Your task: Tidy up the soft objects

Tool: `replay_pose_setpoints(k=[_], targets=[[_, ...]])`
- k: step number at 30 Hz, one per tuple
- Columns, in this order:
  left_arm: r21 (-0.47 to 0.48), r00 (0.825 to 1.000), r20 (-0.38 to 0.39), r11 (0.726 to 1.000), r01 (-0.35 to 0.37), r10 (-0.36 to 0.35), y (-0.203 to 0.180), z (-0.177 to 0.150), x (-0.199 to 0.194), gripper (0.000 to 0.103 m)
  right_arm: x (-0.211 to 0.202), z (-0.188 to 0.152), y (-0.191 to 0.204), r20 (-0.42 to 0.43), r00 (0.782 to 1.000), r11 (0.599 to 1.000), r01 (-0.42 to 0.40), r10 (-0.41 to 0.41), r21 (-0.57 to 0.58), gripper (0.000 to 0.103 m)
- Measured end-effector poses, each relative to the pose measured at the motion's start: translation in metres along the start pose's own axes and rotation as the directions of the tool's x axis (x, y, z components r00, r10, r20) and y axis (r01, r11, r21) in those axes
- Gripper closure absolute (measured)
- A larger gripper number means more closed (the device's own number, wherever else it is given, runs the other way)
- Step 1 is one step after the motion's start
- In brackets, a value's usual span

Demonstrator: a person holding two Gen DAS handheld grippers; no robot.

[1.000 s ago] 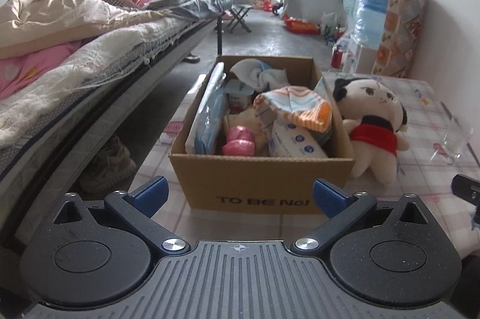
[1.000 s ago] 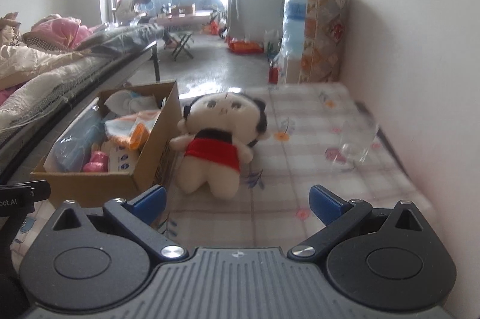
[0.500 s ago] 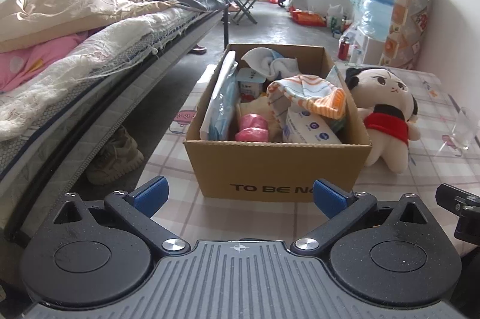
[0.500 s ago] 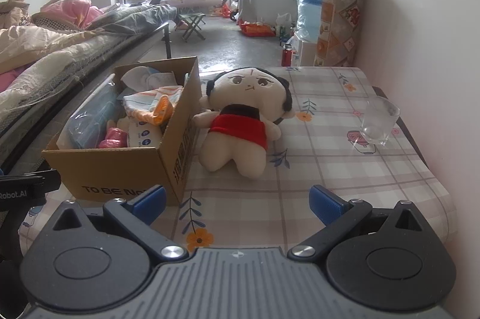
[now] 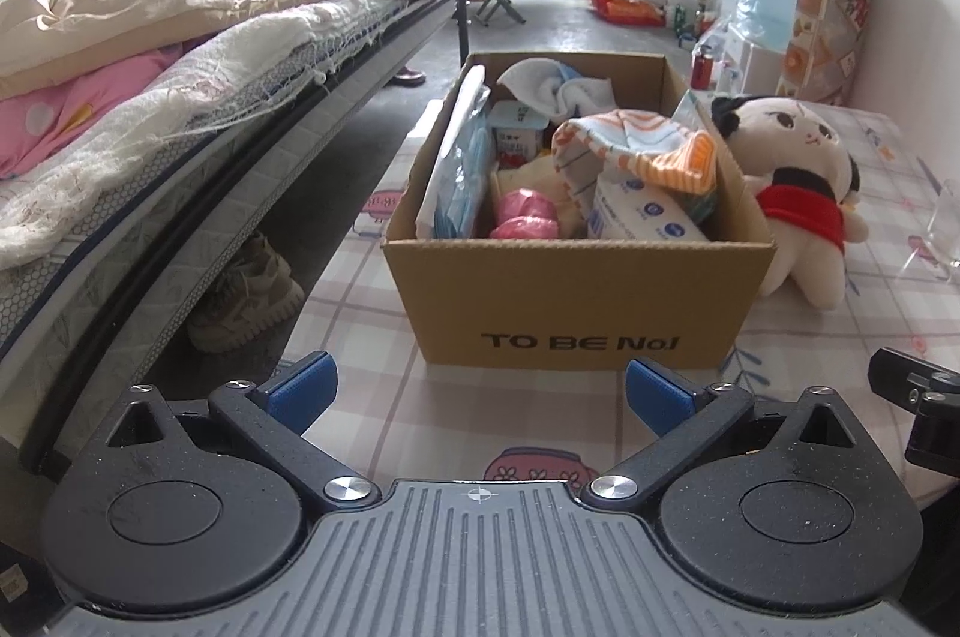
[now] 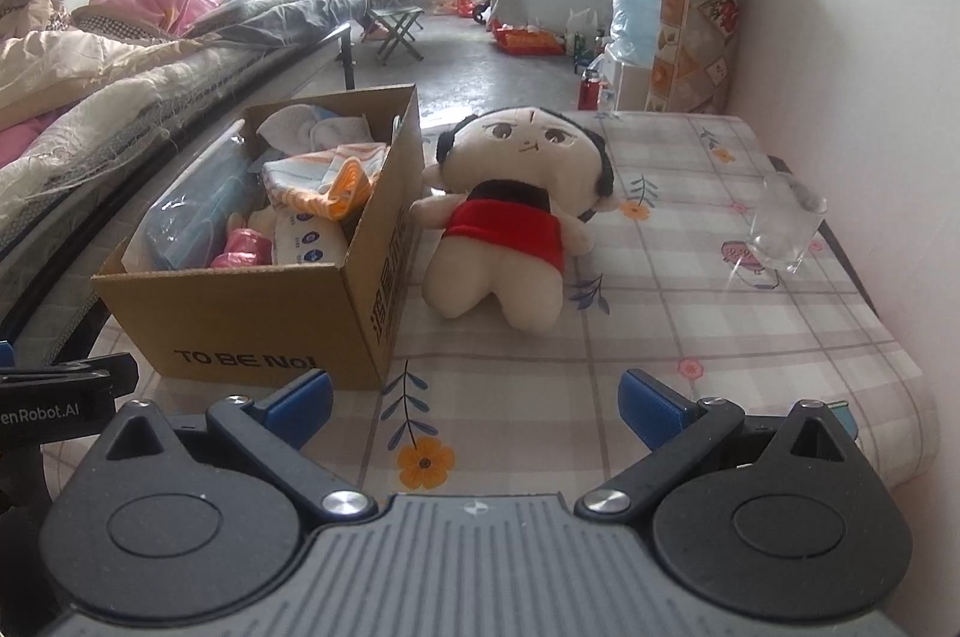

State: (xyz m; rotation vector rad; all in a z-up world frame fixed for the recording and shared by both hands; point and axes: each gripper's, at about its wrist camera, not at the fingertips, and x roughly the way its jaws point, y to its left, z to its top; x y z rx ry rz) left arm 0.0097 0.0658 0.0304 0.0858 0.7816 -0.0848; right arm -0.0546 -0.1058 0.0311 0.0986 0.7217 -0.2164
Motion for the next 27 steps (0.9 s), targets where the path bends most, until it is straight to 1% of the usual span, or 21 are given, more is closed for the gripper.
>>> replay_pose_setpoints(k=[4, 8, 27], targets=[[0.004, 1.0, -0.004, 1.0, -0.011, 0.011, 0.0019, -0.0012, 0.0019, 0.0, 0.0039, -0.0018, 0.0031, -0.014, 1.0, 1.0, -0.011, 0.01, -0.002, 0.0], [0.001, 1.0, 0.003, 1.0, -0.02, 0.02, 0.0027, -0.0008, 0.0015, 0.0, 0.0026, -0.0005, 0.0054, -0.007, 1.0, 1.0, -0.009, 0.009, -0.01, 0.0], [0.005, 1.0, 0.001, 1.0, -0.017, 0.017, 0.001, 0.0001, 0.0012, 0.0, -0.0001, -0.0003, 0.0058, -0.005, 1.0, 1.0, 0.002, -0.002, -0.016, 0.0]])
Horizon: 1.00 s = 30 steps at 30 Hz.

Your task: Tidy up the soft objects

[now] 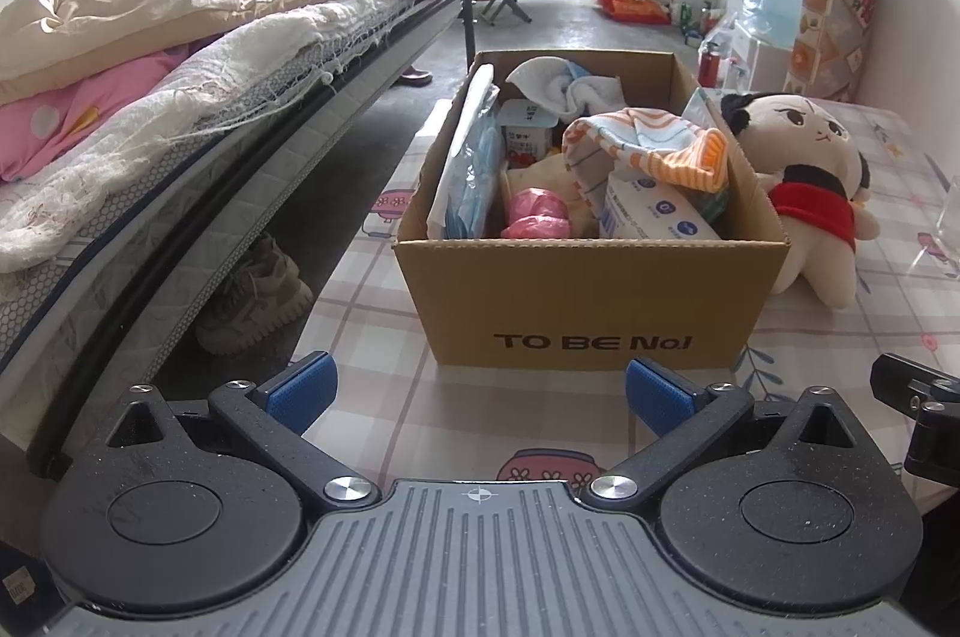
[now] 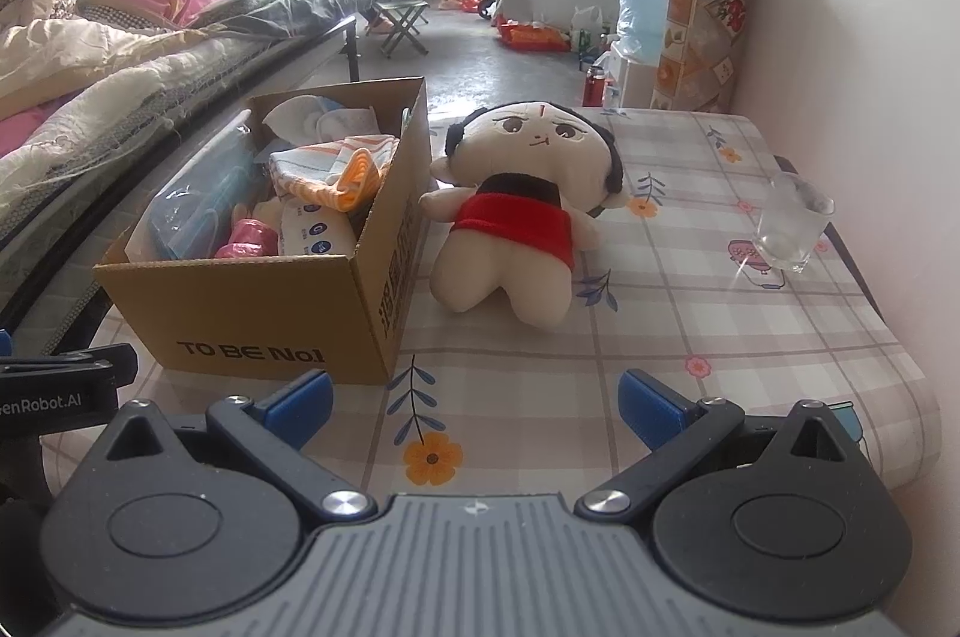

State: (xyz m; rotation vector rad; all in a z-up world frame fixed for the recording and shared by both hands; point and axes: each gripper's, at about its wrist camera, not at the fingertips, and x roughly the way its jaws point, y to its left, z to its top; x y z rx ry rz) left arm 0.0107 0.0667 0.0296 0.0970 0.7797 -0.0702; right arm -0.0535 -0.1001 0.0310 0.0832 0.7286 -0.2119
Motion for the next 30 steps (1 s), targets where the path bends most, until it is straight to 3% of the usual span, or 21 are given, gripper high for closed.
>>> replay_pose_setpoints(k=[30], targets=[[0.004, 0.999, -0.031, 1.0, 0.022, -0.022, -0.0007, -0.001, 0.003, 0.0, 0.0011, 0.0005, -0.0013, -0.005, 1.0, 1.0, 0.003, -0.003, 0.0, 0.0]])
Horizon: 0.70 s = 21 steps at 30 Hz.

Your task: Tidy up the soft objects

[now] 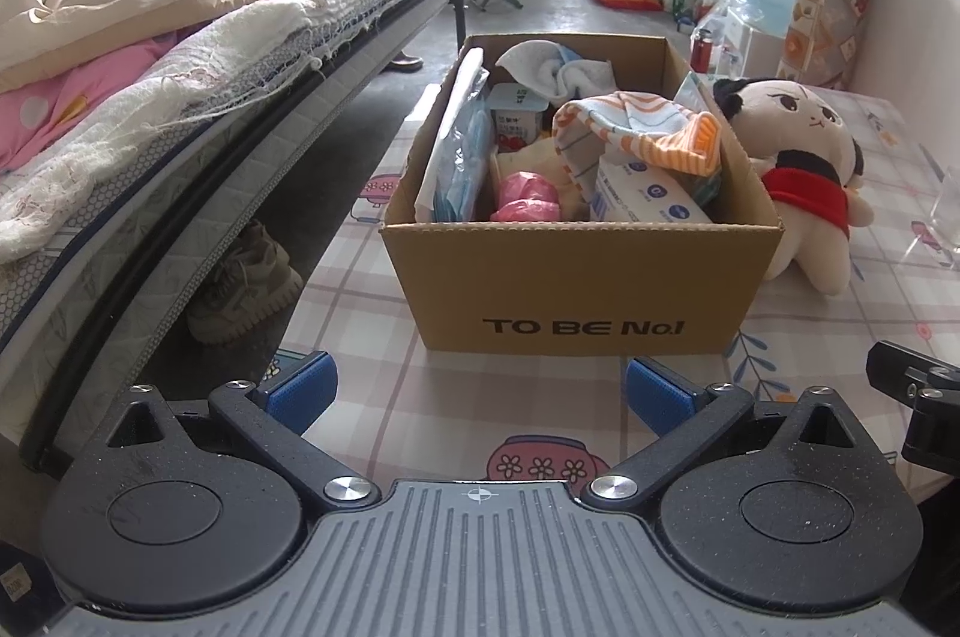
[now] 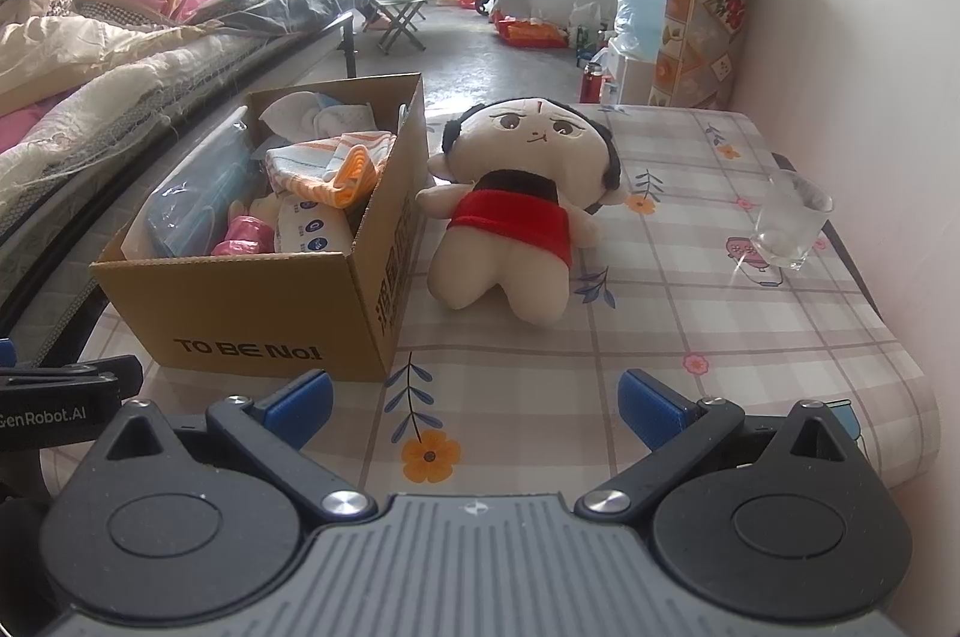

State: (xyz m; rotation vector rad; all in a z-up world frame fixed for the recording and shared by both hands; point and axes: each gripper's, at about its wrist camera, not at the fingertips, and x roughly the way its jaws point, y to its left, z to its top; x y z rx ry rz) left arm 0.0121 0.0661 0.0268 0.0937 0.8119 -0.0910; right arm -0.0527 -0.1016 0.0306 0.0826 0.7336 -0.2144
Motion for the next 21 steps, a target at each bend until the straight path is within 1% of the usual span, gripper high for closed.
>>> replay_pose_setpoints(k=[21], targets=[[-0.001, 1.0, -0.004, 1.0, 0.001, -0.001, 0.001, 0.0012, 0.0011, 0.0, -0.0014, 0.0014, -0.0015, 0.004, 1.0, 1.0, 0.006, -0.006, 0.002, 0.0]])
